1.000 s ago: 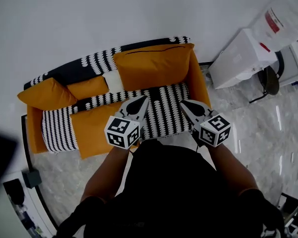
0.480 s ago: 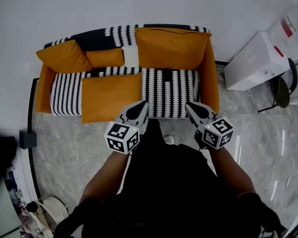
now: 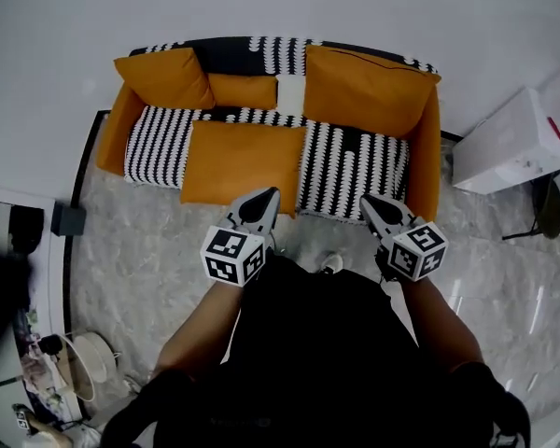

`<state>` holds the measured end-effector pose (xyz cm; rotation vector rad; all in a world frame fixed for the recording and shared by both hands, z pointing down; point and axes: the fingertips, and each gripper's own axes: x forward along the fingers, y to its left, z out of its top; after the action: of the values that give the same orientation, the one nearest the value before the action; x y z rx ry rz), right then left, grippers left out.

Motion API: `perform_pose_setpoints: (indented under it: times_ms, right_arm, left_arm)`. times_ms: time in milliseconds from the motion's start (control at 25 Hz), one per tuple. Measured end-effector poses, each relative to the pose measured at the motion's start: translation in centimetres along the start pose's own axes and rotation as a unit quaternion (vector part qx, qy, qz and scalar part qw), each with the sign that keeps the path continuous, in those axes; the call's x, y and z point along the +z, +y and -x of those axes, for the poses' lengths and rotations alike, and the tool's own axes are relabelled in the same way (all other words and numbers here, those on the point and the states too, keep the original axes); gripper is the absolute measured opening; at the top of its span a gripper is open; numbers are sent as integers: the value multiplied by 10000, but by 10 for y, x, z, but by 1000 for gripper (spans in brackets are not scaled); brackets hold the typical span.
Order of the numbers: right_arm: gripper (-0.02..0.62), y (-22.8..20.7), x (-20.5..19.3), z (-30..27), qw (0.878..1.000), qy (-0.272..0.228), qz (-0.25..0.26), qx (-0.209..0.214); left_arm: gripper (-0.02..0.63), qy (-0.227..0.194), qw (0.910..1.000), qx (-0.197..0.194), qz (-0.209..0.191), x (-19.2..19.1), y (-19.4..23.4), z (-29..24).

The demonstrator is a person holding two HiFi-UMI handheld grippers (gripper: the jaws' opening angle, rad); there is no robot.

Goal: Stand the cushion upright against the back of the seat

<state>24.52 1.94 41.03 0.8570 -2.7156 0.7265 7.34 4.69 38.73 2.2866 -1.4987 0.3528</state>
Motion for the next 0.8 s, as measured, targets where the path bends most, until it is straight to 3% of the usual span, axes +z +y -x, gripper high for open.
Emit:
perform_pose_setpoints:
  times_ms: [360, 560, 800]
  right_arm:
    - [41, 41, -6, -62, 9991, 194, 192, 315]
    - [41, 68, -18, -115, 9995, 283, 95, 69]
    - [41, 119, -30, -183, 9985, 288, -27, -475]
  left_arm:
    - [18, -53, 9991, 387, 139, -8, 64, 42]
    - [18, 39, 9990, 410, 159, -22, 129, 81]
    - [18, 169, 9989, 337, 273, -42, 243, 128]
